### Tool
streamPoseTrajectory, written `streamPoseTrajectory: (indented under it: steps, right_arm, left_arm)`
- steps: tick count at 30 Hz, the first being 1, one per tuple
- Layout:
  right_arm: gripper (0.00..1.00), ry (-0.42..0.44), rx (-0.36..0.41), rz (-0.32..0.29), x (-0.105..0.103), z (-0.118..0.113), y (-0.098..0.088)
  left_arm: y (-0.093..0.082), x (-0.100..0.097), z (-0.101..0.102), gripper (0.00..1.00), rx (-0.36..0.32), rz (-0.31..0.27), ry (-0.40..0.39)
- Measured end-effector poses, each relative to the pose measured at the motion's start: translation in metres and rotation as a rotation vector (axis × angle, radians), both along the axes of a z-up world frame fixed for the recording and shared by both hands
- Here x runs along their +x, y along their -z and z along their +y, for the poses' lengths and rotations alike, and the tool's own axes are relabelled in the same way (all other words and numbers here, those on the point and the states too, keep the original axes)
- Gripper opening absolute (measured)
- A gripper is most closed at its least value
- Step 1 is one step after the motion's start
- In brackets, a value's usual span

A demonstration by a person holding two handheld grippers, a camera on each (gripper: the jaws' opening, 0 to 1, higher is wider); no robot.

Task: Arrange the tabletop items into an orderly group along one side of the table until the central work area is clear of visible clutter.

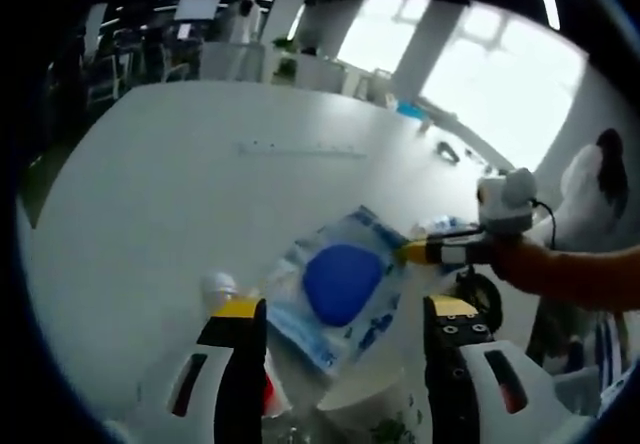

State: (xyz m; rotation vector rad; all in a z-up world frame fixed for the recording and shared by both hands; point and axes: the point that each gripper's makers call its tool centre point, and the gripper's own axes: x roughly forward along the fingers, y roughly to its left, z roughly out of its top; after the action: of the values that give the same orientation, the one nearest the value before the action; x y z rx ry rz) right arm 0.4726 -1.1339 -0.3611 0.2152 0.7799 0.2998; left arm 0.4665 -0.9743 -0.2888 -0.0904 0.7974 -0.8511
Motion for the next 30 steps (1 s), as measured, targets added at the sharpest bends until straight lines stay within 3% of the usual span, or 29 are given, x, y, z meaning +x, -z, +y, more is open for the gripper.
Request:
streamPoseTrajectory:
  steps: [16,23,25,26,27,28,29,30]
  right_arm:
    - [0.0,0.027,0.06,-0.012,-0.008,0.002,-0.012]
    - [0.0,0.035,0.06,-0.025,-0.008,0.0,-0.017]
    - [0.0,0.036,0.064,-0.027,-0.008,0.0,-0.018]
    - [0.0,0.036,0.062,-0.028,-0.008,0.0,-0.018]
    - [0.0,0.038,0.061,-0.029,-0.008,0.0,-0.017]
    - [0.0,0.04,0.062,-0.029,-0.009,0.0,-0.017]
    - [0.0,0.041,0.064,-0.029,-0.008,0.0,-0.016]
    - [0.0,0.041,0.064,-0.029,-0.009,0.0,-0.016]
  left_arm:
    - [0.004,-0.002,-0.001,0.59,0.012,0.023,-0.001]
    - [0.009,0.0,-0.002,0.53,0.039,0.048,-0.004]
    - [0.017,-0.001,0.004,0.48,0.113,0.068,-0.004]
    - [0.017,0.001,0.0,0.46,0.107,0.054,0.006]
    - [0.019,0.002,0.001,0.45,0.123,0.066,-0.005]
    - [0.027,0.0,0.009,0.43,0.188,0.099,-0.02]
    - [0.026,0.005,0.006,0.43,0.181,0.079,-0.025]
    - [0.029,0.009,0.01,0.42,0.208,0.096,-0.063]
